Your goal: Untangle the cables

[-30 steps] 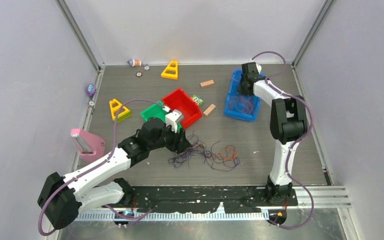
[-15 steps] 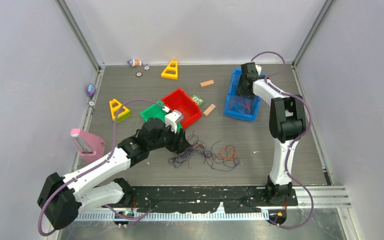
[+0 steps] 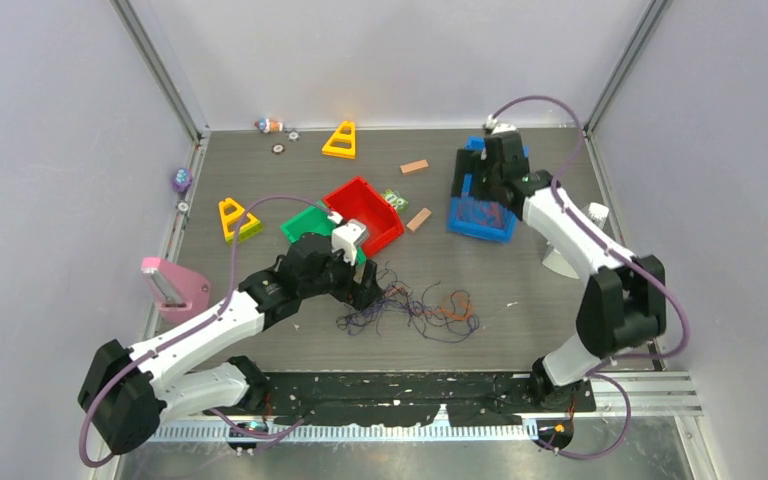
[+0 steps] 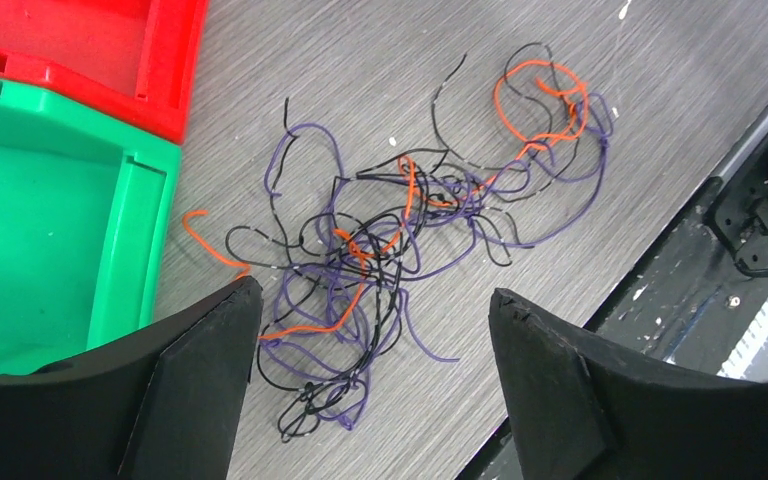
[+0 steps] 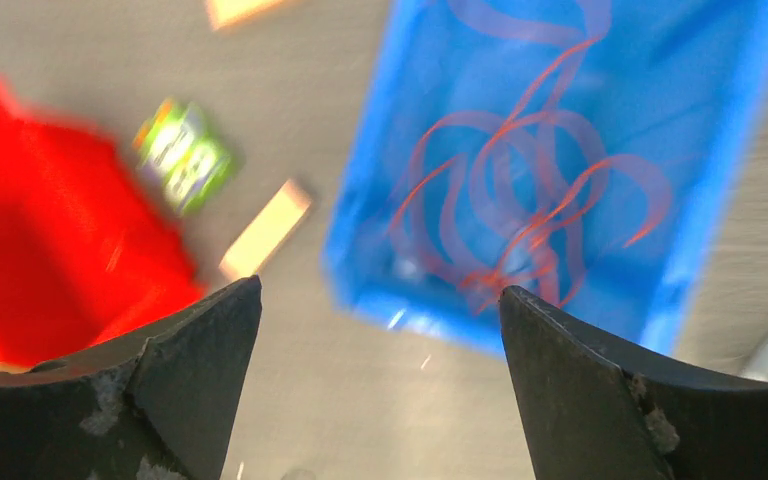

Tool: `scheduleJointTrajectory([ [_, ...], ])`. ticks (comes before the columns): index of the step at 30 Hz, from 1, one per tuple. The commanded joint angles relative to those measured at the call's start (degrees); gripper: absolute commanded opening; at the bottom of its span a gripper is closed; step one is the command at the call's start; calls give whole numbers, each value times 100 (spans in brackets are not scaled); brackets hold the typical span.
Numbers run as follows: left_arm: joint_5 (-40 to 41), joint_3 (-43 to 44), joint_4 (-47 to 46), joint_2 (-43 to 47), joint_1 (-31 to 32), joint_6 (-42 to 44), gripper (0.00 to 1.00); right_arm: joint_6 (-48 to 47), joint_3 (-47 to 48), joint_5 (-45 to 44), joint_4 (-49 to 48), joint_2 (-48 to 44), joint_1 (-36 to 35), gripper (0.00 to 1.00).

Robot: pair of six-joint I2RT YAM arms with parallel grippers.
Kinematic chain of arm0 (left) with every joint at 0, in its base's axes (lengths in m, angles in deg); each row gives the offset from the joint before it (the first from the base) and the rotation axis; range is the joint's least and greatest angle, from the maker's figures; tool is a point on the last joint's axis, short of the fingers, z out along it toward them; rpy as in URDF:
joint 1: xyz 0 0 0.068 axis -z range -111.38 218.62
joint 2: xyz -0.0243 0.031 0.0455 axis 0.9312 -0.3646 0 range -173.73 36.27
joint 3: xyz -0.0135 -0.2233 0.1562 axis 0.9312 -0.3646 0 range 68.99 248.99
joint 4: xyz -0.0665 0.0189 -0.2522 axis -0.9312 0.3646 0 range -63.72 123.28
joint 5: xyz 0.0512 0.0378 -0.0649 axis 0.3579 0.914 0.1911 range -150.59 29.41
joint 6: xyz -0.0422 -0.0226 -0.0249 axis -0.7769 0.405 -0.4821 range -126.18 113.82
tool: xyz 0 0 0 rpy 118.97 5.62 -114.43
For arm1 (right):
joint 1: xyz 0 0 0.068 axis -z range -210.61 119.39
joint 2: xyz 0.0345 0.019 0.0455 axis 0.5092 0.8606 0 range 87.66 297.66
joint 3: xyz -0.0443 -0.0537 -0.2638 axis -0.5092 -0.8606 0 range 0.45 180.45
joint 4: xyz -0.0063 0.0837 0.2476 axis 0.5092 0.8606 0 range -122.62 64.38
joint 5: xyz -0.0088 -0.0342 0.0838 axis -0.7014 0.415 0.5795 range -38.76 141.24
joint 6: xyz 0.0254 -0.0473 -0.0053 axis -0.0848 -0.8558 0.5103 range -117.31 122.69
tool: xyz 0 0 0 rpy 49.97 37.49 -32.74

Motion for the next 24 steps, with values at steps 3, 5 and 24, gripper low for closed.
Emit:
scheduleJointTrajectory([
  [3, 157, 359, 331, -242, 9, 215, 84, -486, -1769, 1673, -444, -1416, -1254, 88],
  [5, 121, 298, 336, -262, 8, 224, 83, -563, -2280, 1890, -680, -1823, -1689, 85],
  [24, -565, -343, -440, -873, 8, -62, 64, -921, -3190, 2020, -2629, -1177, -2718, 53],
])
